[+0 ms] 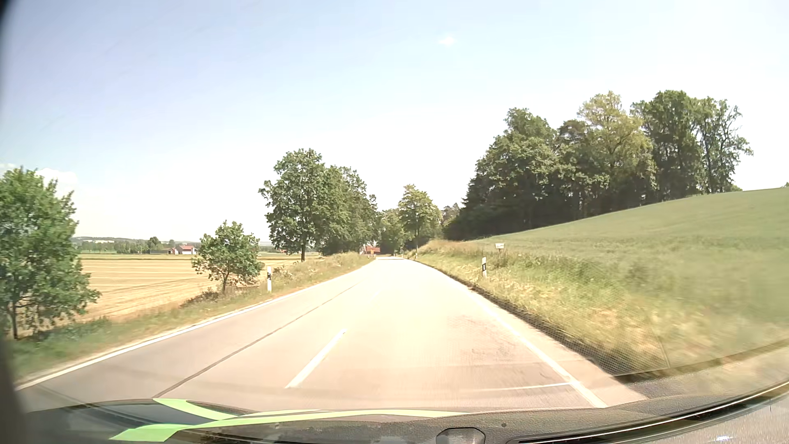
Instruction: Follow the waypoints while adhering to traffic rules and regulations
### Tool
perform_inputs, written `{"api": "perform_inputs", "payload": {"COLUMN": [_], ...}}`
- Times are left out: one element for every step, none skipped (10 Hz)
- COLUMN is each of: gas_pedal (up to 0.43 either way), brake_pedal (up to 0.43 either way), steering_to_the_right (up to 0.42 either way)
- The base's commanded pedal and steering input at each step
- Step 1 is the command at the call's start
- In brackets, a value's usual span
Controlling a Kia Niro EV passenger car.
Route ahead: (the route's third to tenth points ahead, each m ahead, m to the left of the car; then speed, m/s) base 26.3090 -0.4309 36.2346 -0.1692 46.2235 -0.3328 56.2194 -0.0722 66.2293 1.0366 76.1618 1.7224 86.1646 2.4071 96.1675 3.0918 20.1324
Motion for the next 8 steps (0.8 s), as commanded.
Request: {"api": "perform_inputs", "payload": {"gas_pedal": [0.209,0.209,0.220,0.228,0.240,0.240,0.248,0.248], "brake_pedal": [0.000,0.000,0.000,0.000,0.000,0.000,0.000,0.000], "steering_to_the_right": [-0.008,-0.009,-0.009,-0.009,-0.009,-0.009,-0.009,-0.009]}}
